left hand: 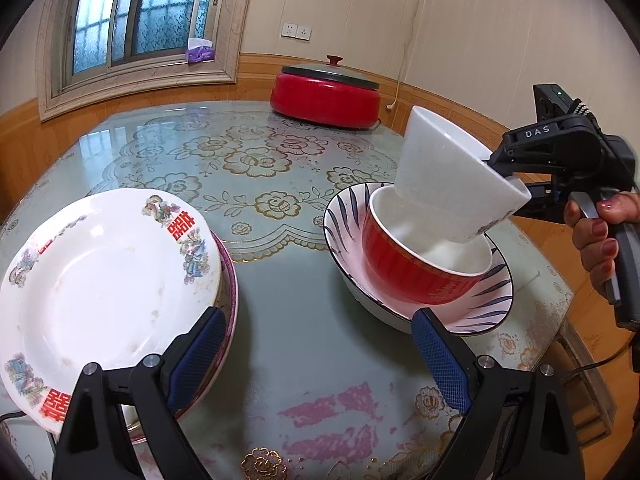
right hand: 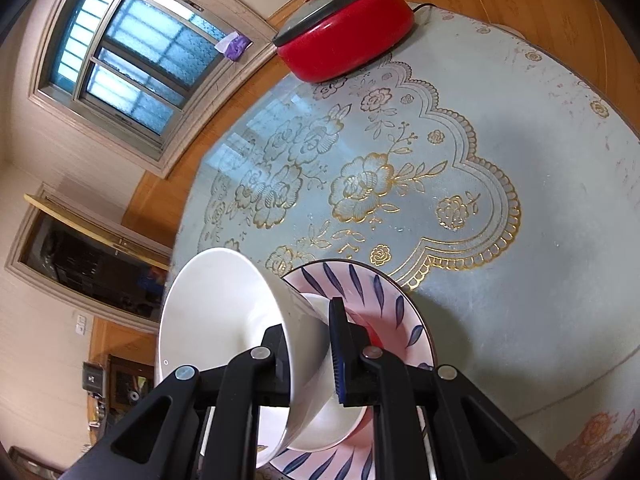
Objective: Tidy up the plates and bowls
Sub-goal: 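Lift the white printed bowl with the right tool and lower it into the red bowl, then open the right tool and release the white bowl inside the red bowl, then grasp the blue-striped plate rim with the left tool and tilt it up, then carry the blue-striped plate with nested bowls toward the white plate stack with the left tool, then lower the blue-striped plate onto the white plate stack and open the left tool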
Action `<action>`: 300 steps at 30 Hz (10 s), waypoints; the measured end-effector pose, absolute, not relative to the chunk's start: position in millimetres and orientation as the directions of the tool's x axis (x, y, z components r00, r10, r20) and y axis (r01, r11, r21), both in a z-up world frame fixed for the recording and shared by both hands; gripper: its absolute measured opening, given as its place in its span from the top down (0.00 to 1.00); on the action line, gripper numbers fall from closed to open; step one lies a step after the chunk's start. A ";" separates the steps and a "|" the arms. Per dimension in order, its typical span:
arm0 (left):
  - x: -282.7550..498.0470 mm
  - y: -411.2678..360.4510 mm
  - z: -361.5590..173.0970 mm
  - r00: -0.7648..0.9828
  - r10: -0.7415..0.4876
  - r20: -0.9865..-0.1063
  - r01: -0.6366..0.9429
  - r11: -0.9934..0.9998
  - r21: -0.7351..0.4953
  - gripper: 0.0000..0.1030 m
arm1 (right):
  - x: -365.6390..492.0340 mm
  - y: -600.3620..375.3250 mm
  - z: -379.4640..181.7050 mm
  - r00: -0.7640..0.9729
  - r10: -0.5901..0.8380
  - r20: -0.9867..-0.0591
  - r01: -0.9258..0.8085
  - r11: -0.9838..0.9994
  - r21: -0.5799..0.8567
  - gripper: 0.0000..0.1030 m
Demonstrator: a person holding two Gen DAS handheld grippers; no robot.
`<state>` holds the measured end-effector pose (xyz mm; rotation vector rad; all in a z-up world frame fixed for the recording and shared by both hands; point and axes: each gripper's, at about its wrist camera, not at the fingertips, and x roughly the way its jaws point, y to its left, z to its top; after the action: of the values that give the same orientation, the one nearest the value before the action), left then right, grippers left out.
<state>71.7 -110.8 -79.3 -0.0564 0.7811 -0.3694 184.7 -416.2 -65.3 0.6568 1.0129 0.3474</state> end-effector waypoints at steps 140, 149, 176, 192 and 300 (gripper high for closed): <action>160.7 -126.5 -89.2 0.540 -0.302 -0.786 0.191 0.953 -0.234 0.63 | 144.3 -436.8 -119.2 0.500 0.444 -0.743 0.009 0.856 0.518 0.75; 160.0 -151.5 -104.5 0.483 -0.336 -0.808 0.276 0.935 -0.223 0.88 | 158.6 -432.6 -131.2 0.478 0.482 -0.734 -0.020 0.842 0.540 0.78; 174.0 -155.7 -108.0 0.499 -0.409 -0.764 0.303 0.908 -0.288 0.87 | 168.4 -438.2 -136.8 0.468 0.485 -0.738 -0.052 0.849 0.525 0.86; 167.2 -151.7 -110.6 0.533 -0.443 -0.721 0.319 0.894 -0.314 0.89 | 172.7 -442.4 -142.5 0.462 0.519 -0.719 -0.033 0.820 0.571 0.88; 140.0 -76.1 -27.3 0.706 -0.359 -0.610 0.171 0.923 -0.345 0.90 | 200.7 -378.0 -59.1 0.465 0.630 -0.622 -0.210 0.761 0.613 0.91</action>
<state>140.0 -76.1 -27.3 -0.2731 0.7310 -0.2985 200.7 -378.0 -59.1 0.4959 0.9566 0.5421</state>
